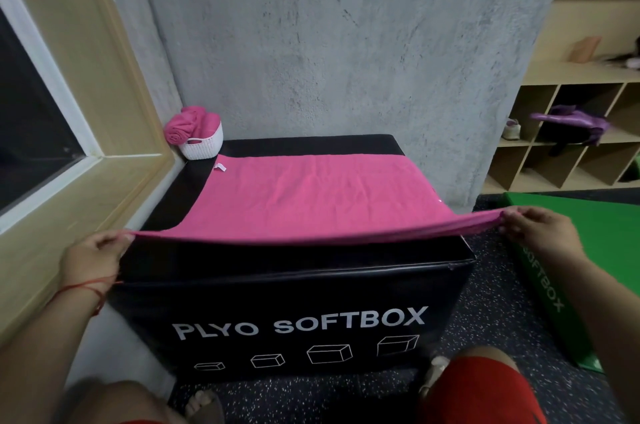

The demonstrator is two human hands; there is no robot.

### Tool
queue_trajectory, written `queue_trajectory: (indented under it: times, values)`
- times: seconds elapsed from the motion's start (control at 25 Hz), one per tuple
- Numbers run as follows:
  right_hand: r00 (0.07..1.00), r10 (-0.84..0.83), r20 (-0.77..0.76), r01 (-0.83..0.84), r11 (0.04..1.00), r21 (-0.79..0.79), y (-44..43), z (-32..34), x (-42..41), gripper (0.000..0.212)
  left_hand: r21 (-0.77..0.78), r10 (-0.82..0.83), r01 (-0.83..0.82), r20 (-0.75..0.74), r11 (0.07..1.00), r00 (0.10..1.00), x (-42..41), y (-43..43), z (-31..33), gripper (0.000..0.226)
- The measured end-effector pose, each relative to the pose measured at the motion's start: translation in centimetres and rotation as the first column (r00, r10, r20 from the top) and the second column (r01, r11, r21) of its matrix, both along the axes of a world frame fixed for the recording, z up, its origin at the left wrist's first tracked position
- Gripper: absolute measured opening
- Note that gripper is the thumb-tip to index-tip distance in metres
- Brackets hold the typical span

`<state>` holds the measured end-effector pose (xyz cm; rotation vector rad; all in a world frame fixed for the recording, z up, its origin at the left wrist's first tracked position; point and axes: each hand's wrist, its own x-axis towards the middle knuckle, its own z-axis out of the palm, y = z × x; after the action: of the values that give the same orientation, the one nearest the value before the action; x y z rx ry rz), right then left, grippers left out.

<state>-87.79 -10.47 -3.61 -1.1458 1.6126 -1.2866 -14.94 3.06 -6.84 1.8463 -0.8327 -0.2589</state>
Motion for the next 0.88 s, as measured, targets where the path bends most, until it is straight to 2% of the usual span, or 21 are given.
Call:
queue_trajectory:
  times: [0.08, 0.2, 0.48, 0.68, 0.88]
  values:
    - [0.99, -0.041, -0.138, 0.043, 0.999, 0.013, -0.2, 1.1, 0.1, 0.012, 0.036, 0.0, -0.004, 0.107, 0.999, 0.994, 0.4, -0.5, 0.5, 0.019]
    - [0.956, -0.083, -0.28, 0.082, 0.996, -0.018, -0.1, 2.4, 0.2, 0.013, 0.04, -0.013, 0.01, 0.086, 0.999, 0.996, 0.8, -0.5, 1.0, 0.022]
    - [0.995, -0.059, -0.083, 0.05, 0.994, -0.101, -0.5, 3.3, 0.9, 0.026, 0.006, -0.119, 0.119, 0.008, 0.993, 0.993, 0.7, 0.0, 3.0, 0.024]
    - [0.99, -0.036, -0.134, 0.02, 0.993, -0.114, -0.9, 2.5, 0.5, 0.028, -0.037, -0.121, 0.118, -0.075, 0.992, 0.99, 2.4, -0.8, 1.8, 0.027]
    - [0.985, -0.054, -0.162, 0.028, 0.986, -0.162, -1.8, 1.9, 0.7, 0.027, -0.031, -0.126, 0.127, 0.007, 0.991, 0.992, 1.0, -1.0, 2.2, 0.024]
